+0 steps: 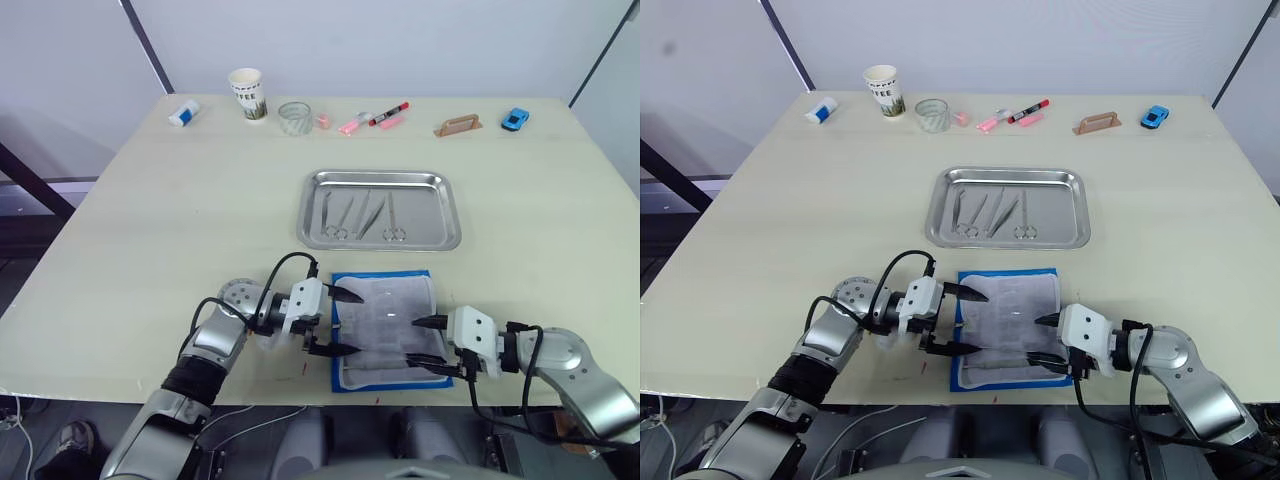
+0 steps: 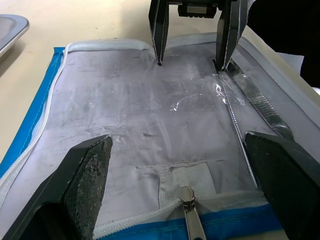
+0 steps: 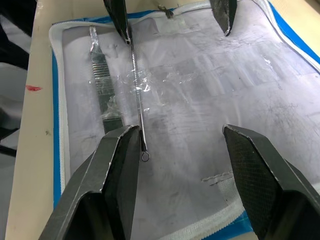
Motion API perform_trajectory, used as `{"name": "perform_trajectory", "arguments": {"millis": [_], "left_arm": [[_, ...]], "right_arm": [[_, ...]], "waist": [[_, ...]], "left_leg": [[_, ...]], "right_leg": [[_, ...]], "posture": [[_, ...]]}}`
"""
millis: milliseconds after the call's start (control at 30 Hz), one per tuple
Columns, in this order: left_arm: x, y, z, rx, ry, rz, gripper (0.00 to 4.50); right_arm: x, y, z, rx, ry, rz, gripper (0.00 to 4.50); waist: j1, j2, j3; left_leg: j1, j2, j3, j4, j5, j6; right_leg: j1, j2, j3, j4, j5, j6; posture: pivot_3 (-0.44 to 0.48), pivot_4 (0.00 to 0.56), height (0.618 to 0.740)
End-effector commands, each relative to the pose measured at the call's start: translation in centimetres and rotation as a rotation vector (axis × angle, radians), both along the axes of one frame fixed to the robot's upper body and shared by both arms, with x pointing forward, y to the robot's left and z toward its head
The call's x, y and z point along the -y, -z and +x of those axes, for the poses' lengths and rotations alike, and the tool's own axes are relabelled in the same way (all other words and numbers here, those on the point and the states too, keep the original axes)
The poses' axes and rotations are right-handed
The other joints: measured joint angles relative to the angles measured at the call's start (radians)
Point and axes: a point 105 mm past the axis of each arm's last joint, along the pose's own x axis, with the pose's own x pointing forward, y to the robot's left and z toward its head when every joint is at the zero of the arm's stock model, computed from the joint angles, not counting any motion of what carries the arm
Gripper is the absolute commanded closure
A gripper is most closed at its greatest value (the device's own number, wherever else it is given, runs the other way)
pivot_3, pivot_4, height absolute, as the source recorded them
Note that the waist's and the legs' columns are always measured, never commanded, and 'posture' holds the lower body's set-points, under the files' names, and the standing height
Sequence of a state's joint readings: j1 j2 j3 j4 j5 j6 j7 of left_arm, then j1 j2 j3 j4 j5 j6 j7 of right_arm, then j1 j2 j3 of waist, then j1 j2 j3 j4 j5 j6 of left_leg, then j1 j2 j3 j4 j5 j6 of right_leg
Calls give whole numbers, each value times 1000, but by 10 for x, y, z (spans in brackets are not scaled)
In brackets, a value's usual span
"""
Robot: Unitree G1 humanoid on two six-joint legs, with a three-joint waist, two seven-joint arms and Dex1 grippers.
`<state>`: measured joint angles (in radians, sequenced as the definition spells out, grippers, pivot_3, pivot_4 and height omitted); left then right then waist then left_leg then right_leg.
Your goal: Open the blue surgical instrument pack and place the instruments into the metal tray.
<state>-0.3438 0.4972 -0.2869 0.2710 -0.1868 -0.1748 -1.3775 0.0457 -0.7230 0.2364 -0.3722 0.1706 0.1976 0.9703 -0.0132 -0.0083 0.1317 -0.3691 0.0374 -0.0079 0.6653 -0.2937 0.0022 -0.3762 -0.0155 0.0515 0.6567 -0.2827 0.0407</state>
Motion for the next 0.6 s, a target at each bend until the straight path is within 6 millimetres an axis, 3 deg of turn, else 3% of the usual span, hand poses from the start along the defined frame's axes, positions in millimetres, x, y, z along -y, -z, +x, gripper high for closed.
{"name": "perform_trajectory", "arguments": {"millis": [33,167,600], "left_arm": [[-8,27,-9,-103,-24,67,0],[-8,27,-9,-102,-25,68,0],[-8,28,-9,-103,-25,69,0]], "right_arm": [[3,11,-8,-79,-25,-44,2412],[3,14,-7,-82,-15,-52,4439],[3,13,1,-62,6,-59,4439]], "waist": [[0,0,0],[0,-1,-1],[-1,-3,-3]], "left_leg": [[0,0,0,0,0,0],[1,0,0,0,0,0],[2,0,0,0,0,0]], "right_leg": [[0,0,0,0,0,0],[0,0,0,0,0,0],[0,1,1,1,0,0]], "posture": [[0,150,740],[0,150,740],[0,150,740]]}}
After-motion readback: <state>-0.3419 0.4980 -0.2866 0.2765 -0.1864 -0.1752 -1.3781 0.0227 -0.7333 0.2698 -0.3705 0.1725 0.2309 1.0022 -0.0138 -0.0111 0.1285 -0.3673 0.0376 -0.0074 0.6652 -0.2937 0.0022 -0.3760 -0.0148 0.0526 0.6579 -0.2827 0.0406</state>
